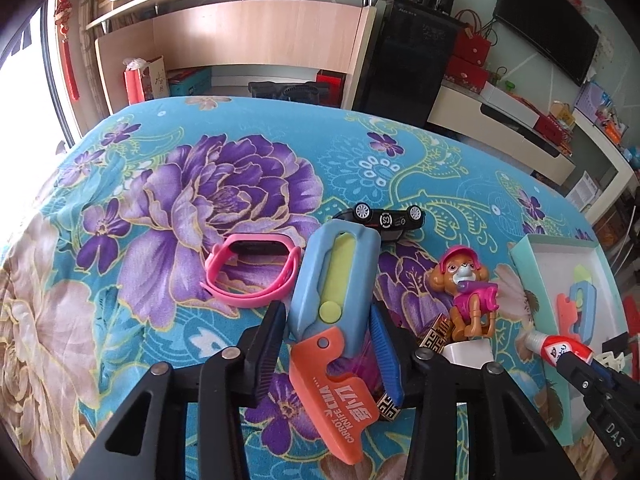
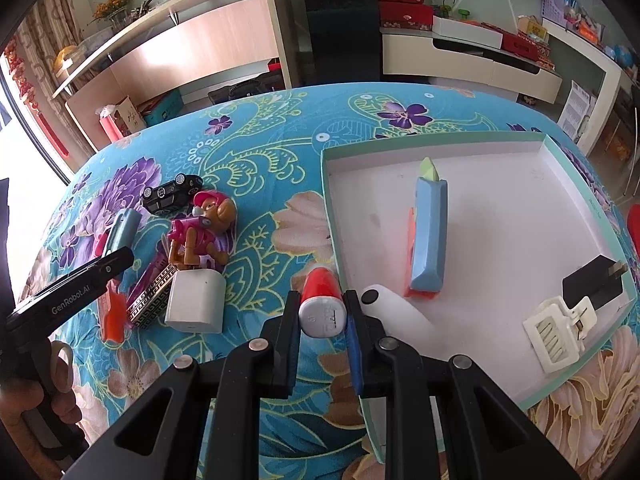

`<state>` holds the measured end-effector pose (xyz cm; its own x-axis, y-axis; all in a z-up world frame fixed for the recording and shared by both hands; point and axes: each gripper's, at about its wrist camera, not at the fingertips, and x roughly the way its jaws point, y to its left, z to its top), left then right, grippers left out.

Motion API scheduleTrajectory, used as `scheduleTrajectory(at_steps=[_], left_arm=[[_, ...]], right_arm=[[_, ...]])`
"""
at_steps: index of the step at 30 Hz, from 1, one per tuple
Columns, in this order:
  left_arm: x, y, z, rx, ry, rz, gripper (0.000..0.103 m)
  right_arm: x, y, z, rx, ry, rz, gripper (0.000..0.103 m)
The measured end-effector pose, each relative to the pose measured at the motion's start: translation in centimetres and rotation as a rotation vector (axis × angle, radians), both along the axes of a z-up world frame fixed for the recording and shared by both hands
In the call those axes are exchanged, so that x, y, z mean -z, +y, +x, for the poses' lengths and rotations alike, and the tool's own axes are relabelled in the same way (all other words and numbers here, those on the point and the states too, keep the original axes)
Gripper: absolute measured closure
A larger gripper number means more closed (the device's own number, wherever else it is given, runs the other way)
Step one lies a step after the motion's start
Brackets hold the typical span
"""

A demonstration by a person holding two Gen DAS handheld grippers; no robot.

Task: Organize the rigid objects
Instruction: 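Carry the toy knife and red tube into the tray and open both tools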

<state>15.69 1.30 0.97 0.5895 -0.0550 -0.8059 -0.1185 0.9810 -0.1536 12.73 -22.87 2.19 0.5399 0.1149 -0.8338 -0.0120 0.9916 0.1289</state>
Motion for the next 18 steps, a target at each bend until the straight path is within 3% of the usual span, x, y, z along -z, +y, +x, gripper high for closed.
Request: scheduleTrajectory(at_steps=[10,18], left_arm=[[-4.5,-0.3,-1.9,-0.001,-0.124,0.018,0.059],[-8.5,-2.9,-3.5,0.076,-0.239,0.022,0.063]], right_arm=[[-3.3,-0.9,-1.4,0.029,-0.11,0.022,0.082],[-6.3,-5.1,-3.1,0.149,-0.212,0.026,0.082]])
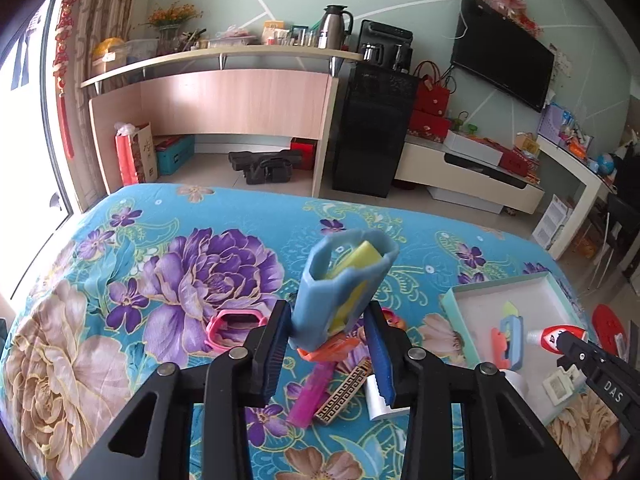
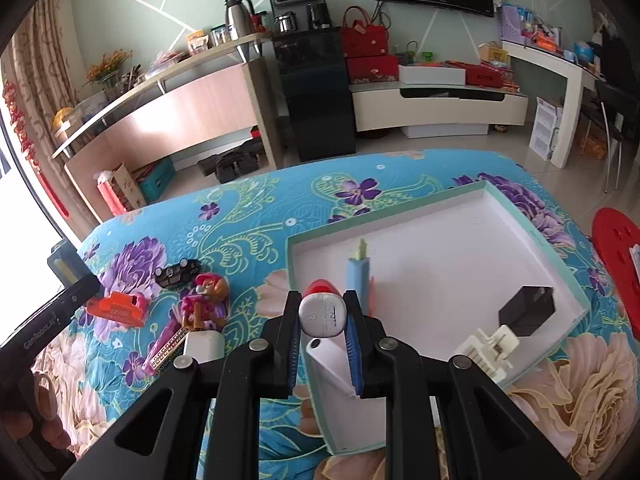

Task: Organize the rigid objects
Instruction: 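Carry the toy knife and red tube into the tray and open both tools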

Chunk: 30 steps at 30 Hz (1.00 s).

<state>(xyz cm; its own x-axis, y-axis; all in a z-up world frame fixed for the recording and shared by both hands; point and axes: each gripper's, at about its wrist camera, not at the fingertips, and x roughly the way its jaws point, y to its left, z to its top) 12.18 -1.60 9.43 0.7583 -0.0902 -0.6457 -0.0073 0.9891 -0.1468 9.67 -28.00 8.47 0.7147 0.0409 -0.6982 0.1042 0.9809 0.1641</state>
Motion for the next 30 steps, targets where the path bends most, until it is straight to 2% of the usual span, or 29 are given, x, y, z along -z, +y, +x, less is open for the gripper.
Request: scheduleTrajectory(at_steps=[7,17,24,30], left_arm=[[-1.1,-4.9,-0.1,0.134,-0.021,0.018,0.064],[-1.3,-13.9,2.2,0.347,-0.015,0.019,0.064],[-0.2,-16.8,5.6,0.342,0.002,0.016,0.064],[2.2,-17.6,7.6,0.309,0.033,0.0,0.064]], right_arm=[[0.3,-4.1,-0.3,0.119,0.007,0.011,0.082],[1.5,-7.6,-0.3,0.19,0.015,0.069,0.082],[2.6,-9.1,0.0,0.221,0.026,0.085,0.082],[3.3,-9.6,0.5,0.239,0.032,0.074,0.082]])
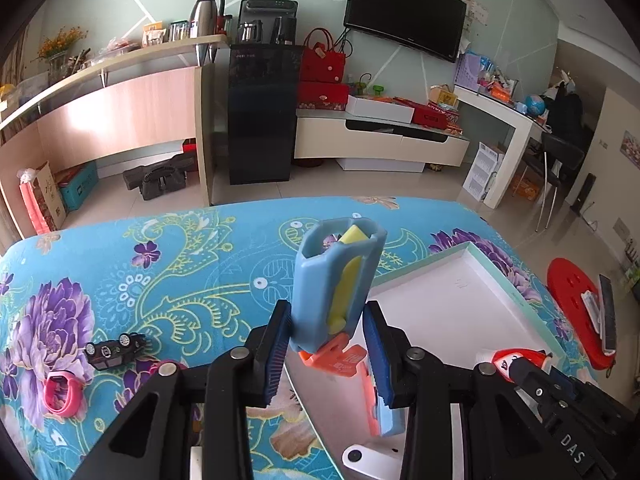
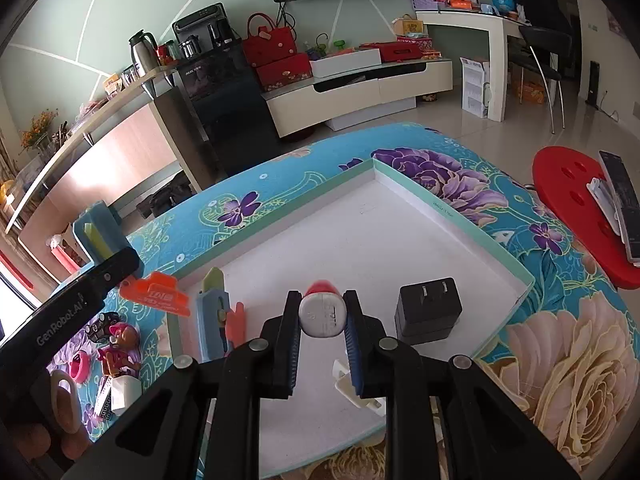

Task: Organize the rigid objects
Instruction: 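Carry the toy knife and red tube into the tray and open both tools, then withdraw both tools from the tray toward the remaining objects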

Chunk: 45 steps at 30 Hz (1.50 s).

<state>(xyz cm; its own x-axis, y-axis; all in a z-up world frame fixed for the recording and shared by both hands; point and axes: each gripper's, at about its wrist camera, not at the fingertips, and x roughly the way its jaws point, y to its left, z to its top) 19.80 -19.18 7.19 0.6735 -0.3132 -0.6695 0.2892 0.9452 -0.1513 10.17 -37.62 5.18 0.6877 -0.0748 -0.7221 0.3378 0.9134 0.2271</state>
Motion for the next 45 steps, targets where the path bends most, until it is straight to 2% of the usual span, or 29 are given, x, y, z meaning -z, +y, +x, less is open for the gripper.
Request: scheduleTrajectory(at_steps=[3,5,7,10,14,16,27,29,32,33,36,39,42,45], left_arm=[[1.5,-1.0,0.9,0.007,0.028,0.016,0.064],[2.5,-1.6,1.0,0.0,0.042,0.058,0.064],[3.4,-2.1,0.9,-0.004,0.055,0.103,0.069],[4.1,-2.4,0.9,0.003,0.072,0.105,0.07],[5.2,-3.6,0.8,0.025,0.1,0.163,0.071],[5.7,-3.7,0.7,0.035,0.114,0.156,0.071],[4.8,-2.9,-0.9,0.025,0.111,0.16,0.07],[4.4,-2.6,-1.3,0.02,0.113,0.156,0.069],[3.9,-2.1,-1.8,0.012,0.112,0.158,0.06],[3.7,-1.9,-2.0,0.007,0.114,0.16,0.055],[3.4,-1.0,-2.5,-0.012,0.121,0.17,0.048],[3.1,0.1,-2.9,-0.039,0.126,0.182,0.029],[2.8,1.2,-3.3,-0.071,0.129,0.193,0.023],[3.1,2.2,-3.4,-0.104,0.143,0.226,0.007]], right_arm=[[0.2,-0.1,0.1,0.009,0.004,-0.016,0.082],[0.5,-0.2,0.2,0.009,0.01,-0.012,0.082],[0.9,-0.2,0.4,0.007,0.02,-0.007,0.082],[1.3,0.0,0.7,0.006,0.043,-0.026,0.082],[1.9,0.2,1.0,0.004,0.073,-0.046,0.082],[2.1,0.1,1.1,0.005,0.082,-0.046,0.082],[2.1,0.6,1.2,-0.006,0.107,-0.074,0.081],[1.9,0.5,1.1,-0.007,0.107,-0.077,0.078],[1.6,0.8,1.1,-0.014,0.116,-0.091,0.065],[1.5,0.9,1.1,-0.017,0.118,-0.095,0.062],[1.0,1.3,0.9,-0.022,0.118,-0.1,0.058],[0.5,1.6,0.8,-0.033,0.121,-0.099,0.051],[0.4,1.9,0.8,-0.033,0.147,-0.094,0.046],[0.6,2.1,0.8,-0.032,0.174,-0.079,0.042]])
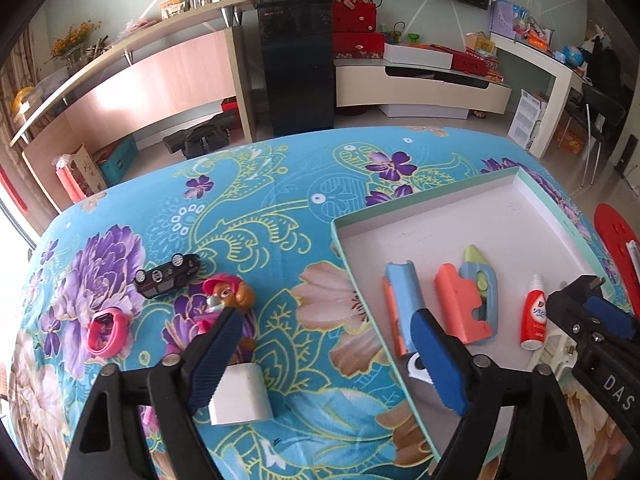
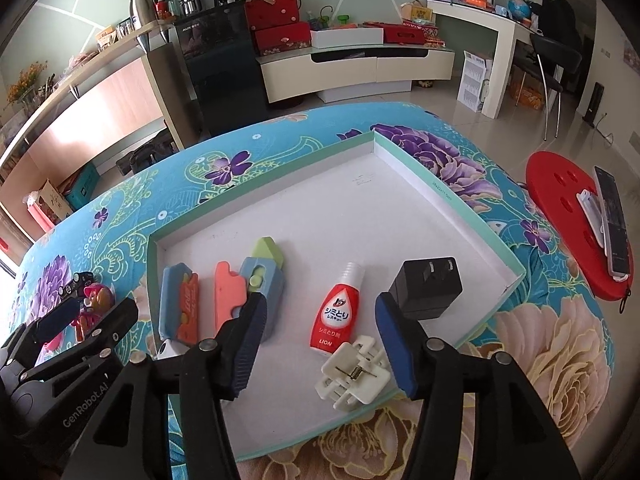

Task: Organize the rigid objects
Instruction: 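Withdraw both tools from the tray toward the remaining objects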

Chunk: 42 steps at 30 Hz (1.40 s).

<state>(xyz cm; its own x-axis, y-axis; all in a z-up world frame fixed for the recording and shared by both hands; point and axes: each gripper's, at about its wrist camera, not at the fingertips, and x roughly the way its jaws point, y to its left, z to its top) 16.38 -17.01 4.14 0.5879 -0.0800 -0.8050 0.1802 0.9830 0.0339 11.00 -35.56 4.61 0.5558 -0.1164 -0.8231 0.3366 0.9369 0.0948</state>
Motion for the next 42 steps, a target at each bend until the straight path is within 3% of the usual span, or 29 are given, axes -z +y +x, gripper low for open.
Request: scheduleTrajectory(at_steps=[1,8,23,42], left_arm=[[0.1,0.3,0.0,-0.014,0.003,0.012,0.003],[0.9,2.4,0.1,-0.094,0.039,0.054,0.0],[0.7,5.8,-0.9,-0.188,0.046,0.09,0.0],[0.2,18.3,-2.7,-0.499,0.023,0.053,0.0]], right_arm=[[0.0,0.0,0.0,0.002,0.008,0.003,0.041],[-0.1,0.5,-0.1,0.001,0.037,-0.004,0.03],[-0.1,4.1,0.7,-0.042,0.072,-0.029,0.024],[0.9,15.1,2.3,-0.267,0.056,-0.083,0.023]])
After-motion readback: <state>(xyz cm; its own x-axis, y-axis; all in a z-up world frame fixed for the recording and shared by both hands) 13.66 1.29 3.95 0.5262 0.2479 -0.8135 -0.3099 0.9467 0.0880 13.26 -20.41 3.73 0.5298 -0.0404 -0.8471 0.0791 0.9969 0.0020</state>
